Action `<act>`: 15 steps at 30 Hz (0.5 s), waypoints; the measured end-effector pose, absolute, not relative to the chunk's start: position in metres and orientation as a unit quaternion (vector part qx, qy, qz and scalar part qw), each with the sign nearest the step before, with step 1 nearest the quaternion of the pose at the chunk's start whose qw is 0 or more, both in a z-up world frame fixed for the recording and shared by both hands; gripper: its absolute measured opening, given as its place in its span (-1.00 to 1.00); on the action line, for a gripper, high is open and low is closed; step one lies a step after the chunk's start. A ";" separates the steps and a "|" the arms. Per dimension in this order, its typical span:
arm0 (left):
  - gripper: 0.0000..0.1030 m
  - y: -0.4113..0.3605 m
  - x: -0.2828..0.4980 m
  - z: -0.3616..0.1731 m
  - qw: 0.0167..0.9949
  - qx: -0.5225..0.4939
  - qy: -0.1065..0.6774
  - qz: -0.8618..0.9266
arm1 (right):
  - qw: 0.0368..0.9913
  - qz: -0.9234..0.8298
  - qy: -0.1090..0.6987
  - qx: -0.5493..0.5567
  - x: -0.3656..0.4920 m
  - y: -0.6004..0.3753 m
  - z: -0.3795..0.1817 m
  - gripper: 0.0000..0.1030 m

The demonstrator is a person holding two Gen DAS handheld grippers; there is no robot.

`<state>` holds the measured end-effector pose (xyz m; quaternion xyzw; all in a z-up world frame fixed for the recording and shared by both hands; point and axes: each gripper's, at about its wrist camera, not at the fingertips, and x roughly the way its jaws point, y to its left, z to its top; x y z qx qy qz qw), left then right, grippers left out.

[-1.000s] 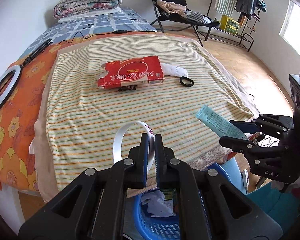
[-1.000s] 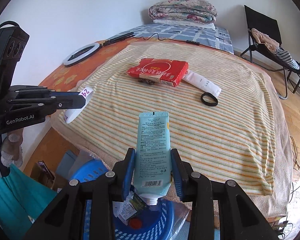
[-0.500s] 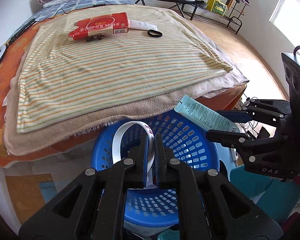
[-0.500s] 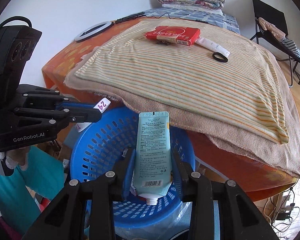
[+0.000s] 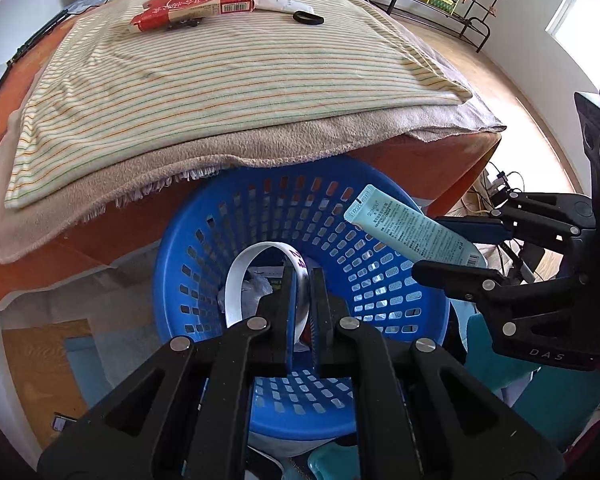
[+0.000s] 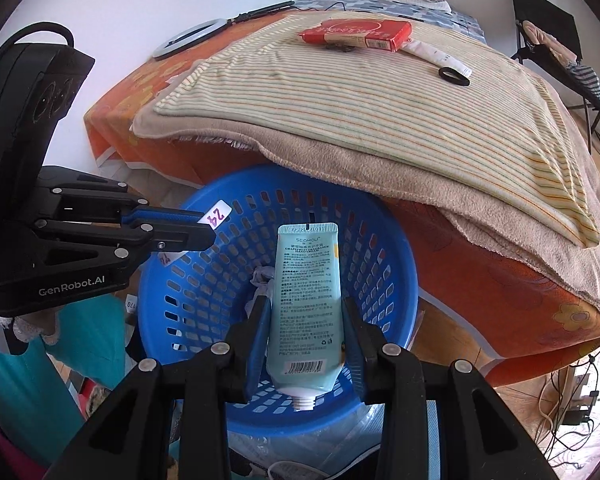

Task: Collect trash
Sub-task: 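Carry the bracelet and blue tube over the blue basket and open both tools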

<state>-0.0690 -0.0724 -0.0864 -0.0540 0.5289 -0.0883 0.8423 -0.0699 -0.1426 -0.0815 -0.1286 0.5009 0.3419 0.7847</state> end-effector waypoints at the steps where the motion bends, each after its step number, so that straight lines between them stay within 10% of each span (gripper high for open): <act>1: -0.92 -0.073 -0.069 -0.087 0.842 -0.054 0.530 -0.088 | 0.784 0.341 0.502 -0.128 -0.070 -0.143 -0.082 -0.30; 10: -0.92 -0.073 -0.068 -0.094 0.835 -0.055 0.540 -0.087 | 0.782 0.335 0.512 -0.118 -0.066 -0.144 -0.087 -0.28; 15: -0.80 -0.070 -0.066 -0.098 0.831 -0.059 0.548 -0.080 | 0.784 0.329 0.514 -0.114 -0.063 -0.146 -0.089 0.11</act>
